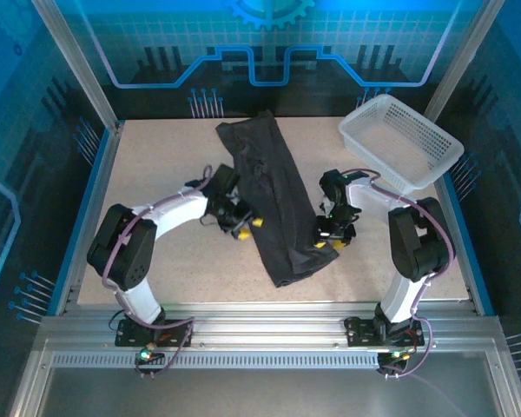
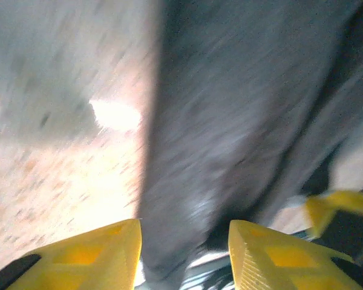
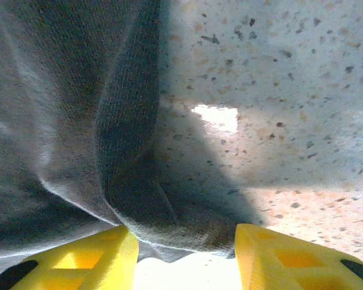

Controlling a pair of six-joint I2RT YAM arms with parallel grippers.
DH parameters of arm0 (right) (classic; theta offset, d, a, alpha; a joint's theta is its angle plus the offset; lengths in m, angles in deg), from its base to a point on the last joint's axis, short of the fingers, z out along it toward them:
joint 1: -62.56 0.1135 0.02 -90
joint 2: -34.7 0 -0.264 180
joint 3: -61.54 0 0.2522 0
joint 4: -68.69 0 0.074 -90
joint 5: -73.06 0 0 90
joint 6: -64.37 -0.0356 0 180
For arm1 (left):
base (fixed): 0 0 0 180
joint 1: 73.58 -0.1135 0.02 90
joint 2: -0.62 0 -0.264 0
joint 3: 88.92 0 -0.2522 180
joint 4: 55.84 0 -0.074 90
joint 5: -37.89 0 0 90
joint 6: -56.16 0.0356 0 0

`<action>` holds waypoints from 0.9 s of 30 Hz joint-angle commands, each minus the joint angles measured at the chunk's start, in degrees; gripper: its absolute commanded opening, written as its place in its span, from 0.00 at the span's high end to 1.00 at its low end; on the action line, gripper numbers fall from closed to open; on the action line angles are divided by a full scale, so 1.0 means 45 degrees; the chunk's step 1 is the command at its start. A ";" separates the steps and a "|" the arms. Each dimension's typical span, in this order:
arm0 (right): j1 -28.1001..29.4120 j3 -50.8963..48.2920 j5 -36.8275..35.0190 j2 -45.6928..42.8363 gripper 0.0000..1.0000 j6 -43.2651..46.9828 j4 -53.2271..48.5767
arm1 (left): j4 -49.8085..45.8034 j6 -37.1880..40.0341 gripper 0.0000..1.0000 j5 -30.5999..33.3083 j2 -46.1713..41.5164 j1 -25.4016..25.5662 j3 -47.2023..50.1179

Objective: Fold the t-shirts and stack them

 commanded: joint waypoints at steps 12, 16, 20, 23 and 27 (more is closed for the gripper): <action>0.0271 -0.0682 -0.0289 0.0347 0.50 0.0664 -0.0356 | 0.1372 -0.1731 0.55 -0.0718 -0.0534 0.3264 0.1911; 0.0276 -0.1127 0.0552 0.0120 0.50 0.0128 -0.0062 | 0.1225 -0.2066 0.55 -0.0288 0.0216 0.3933 0.1531; 0.0248 -0.1400 0.0702 0.0002 0.56 0.0048 0.0121 | 0.1378 -0.2245 0.55 -0.0062 0.0845 0.4184 0.1143; 0.0178 -0.1461 0.1057 0.0023 0.63 0.0056 0.0207 | 0.1373 -0.2227 0.58 0.0121 0.1295 0.4240 0.0847; 0.0203 -0.1752 0.1573 -0.0255 0.75 -0.0128 0.0389 | 0.1705 -0.2492 0.62 0.0598 0.1466 0.4235 0.0909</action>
